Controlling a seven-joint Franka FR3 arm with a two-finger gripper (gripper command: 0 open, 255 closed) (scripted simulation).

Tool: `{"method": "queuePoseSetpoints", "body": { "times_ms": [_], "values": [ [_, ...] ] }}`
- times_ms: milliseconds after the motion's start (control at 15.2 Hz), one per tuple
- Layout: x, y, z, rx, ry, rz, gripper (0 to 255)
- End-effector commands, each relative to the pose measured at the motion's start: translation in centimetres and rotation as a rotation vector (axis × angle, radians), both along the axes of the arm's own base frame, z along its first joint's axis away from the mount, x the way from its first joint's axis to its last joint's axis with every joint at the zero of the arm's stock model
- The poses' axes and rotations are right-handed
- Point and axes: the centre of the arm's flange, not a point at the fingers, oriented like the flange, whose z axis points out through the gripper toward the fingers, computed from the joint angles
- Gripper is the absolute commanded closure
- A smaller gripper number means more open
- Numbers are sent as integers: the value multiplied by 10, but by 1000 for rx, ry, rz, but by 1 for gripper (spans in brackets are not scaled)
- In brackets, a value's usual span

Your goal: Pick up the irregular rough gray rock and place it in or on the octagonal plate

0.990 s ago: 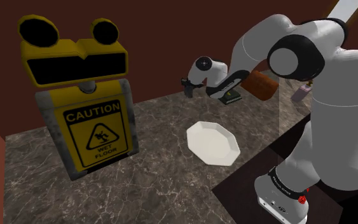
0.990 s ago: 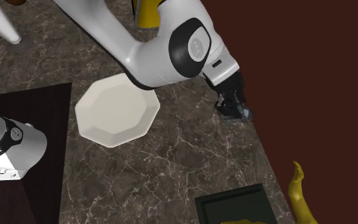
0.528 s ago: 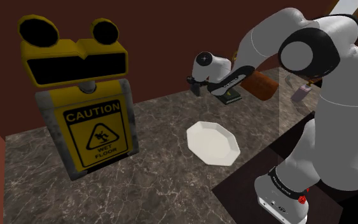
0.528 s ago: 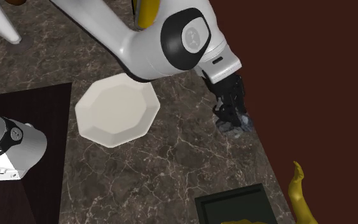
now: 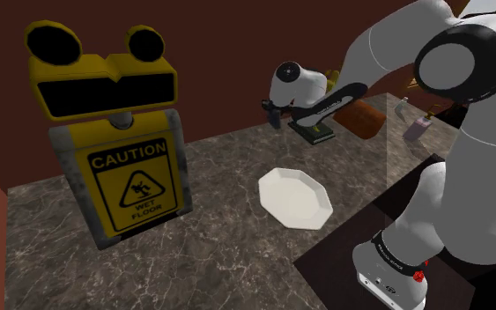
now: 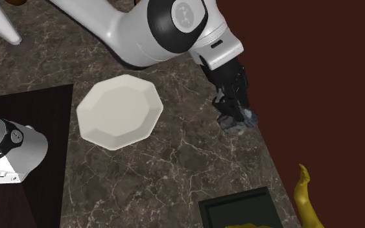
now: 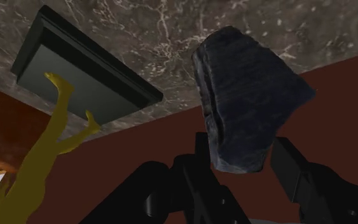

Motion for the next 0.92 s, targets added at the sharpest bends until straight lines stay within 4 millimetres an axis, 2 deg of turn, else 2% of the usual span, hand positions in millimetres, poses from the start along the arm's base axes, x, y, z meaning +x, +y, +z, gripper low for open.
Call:
{"method": "queuePoseSetpoints", "body": {
  "times_ms": [0,858],
  "values": [
    [-21,11,3,0,0,1,255],
    [-173,89,17,0,0,1,255]
  ]
}}
